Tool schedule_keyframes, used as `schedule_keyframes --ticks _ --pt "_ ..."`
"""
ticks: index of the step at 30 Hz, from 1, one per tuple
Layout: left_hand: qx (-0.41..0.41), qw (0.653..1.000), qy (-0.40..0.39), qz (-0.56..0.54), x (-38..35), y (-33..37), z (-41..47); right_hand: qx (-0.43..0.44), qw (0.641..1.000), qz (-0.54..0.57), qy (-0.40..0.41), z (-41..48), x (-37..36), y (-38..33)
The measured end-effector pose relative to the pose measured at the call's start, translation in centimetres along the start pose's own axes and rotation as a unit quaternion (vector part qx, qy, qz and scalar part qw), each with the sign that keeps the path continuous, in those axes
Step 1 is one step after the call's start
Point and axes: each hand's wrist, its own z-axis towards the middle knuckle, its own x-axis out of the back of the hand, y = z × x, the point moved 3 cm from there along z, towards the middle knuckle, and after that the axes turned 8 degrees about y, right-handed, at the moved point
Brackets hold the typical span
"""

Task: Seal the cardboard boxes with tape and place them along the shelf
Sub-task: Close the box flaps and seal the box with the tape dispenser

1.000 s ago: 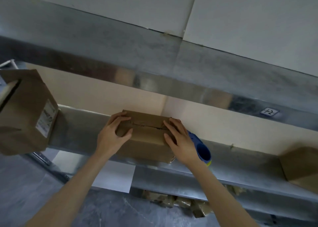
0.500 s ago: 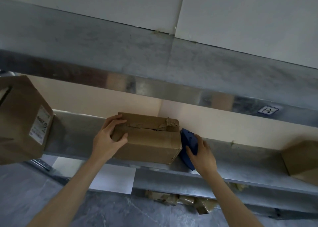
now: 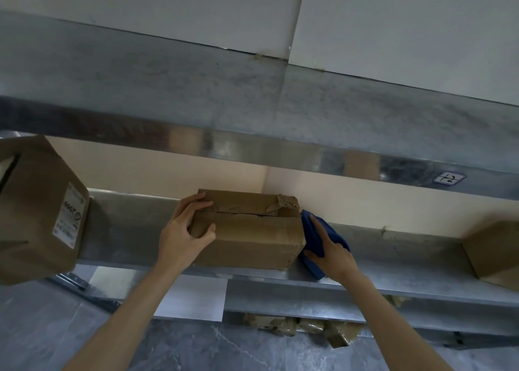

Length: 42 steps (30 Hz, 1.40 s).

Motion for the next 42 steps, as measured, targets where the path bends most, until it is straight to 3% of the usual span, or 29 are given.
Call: schedule_keyframes --ticks 9,15,23,26,29,35,39,42 --pt "0.002 1.0 -0.007 -0.006 0.1 0.1 -0.1 0.032 0.993 0.103 0.053 -2.0 1.7 -0.2" --pt "-0.005 0.999 -0.023 -0.023 0.3 0.4 0.0 0.038 0.975 0.117 0.182 -4.9 7.6 -1.0" --pt "0.004 0.998 -0.036 -0.044 -0.1 1.0 -0.8 0.167 0.962 0.079 0.2 -6.6 12.9 -9.4" --pt "0.032 0.996 -0.03 -0.072 -0.2 1.0 -1.1 0.228 0.958 0.062 0.164 -5.7 12.0 -13.9" --pt "0.053 0.994 -0.027 -0.097 -0.1 1.1 -1.2 0.273 0.958 0.048 0.074 -4.2 10.4 -17.8" --pt "0.088 0.988 -0.031 -0.12 0.2 1.4 -1.4 0.276 0.957 0.047 -0.078 -2.4 8.3 -20.2" --pt "0.106 0.984 -0.018 -0.14 0.1 1.0 -1.4 0.276 0.954 0.054 -0.106 -1.7 8.4 -20.2" --pt "0.102 0.986 -0.019 -0.128 0.1 0.9 -1.2 0.269 0.959 0.05 -0.074 -2.0 7.9 -20.2"
